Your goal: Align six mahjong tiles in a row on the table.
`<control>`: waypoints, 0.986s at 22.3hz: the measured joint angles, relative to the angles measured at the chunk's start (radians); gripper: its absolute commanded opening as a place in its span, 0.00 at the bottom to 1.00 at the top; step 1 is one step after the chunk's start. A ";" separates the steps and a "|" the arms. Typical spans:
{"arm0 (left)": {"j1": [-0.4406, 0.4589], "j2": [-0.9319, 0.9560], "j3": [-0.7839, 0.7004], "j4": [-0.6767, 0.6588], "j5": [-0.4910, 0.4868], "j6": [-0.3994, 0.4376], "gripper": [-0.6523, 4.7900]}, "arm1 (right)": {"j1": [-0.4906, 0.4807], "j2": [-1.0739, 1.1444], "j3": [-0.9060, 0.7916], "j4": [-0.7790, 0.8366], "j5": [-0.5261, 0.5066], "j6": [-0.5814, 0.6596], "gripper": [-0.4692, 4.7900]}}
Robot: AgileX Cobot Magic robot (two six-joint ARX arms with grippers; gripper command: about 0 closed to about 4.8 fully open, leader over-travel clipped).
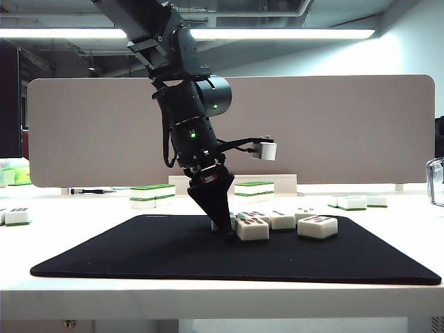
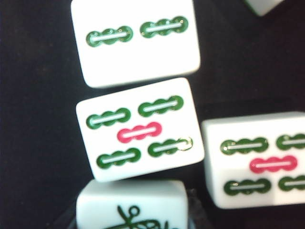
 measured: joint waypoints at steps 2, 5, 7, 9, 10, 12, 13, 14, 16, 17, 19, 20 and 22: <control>-0.004 0.000 0.013 -0.021 -0.029 0.000 0.53 | 0.000 0.000 0.000 0.000 0.012 0.000 0.09; -0.005 0.000 0.040 -0.080 -0.069 0.000 0.53 | 0.000 0.000 0.000 0.000 0.018 0.000 0.09; -0.003 -0.010 0.050 -0.116 -0.074 0.000 0.53 | 0.000 0.000 0.000 0.000 0.018 0.000 0.09; -0.002 -0.037 0.050 -0.143 -0.076 0.000 0.53 | 0.000 0.000 0.000 0.000 0.018 0.000 0.09; -0.003 -0.051 0.051 -0.153 -0.076 0.000 0.53 | 0.000 0.000 0.000 0.000 0.018 0.000 0.09; -0.003 -0.079 0.054 -0.164 -0.074 0.000 0.53 | 0.000 0.000 0.000 0.000 0.018 0.000 0.09; 0.000 -0.091 0.054 -0.165 -0.072 0.002 0.53 | 0.000 0.000 0.000 0.000 0.018 0.000 0.09; 0.006 -0.099 0.054 -0.167 -0.058 0.003 0.53 | 0.000 0.000 0.000 0.000 0.018 0.000 0.09; 0.025 -0.106 0.054 -0.171 -0.023 0.003 0.53 | 0.000 0.000 0.000 0.000 0.018 0.000 0.09; 0.037 -0.108 0.054 -0.174 -0.004 0.003 0.53 | 0.000 0.000 0.000 0.000 0.018 0.000 0.09; 0.066 -0.123 0.045 -0.183 0.005 0.003 0.53 | 0.000 0.000 0.000 0.000 0.018 0.000 0.09; 0.076 -0.126 0.045 -0.193 0.007 0.003 0.53 | 0.000 0.000 0.000 0.000 0.018 0.000 0.09; 0.108 -0.129 0.045 -0.209 0.017 0.003 0.53 | 0.000 0.000 0.000 0.000 0.018 0.000 0.09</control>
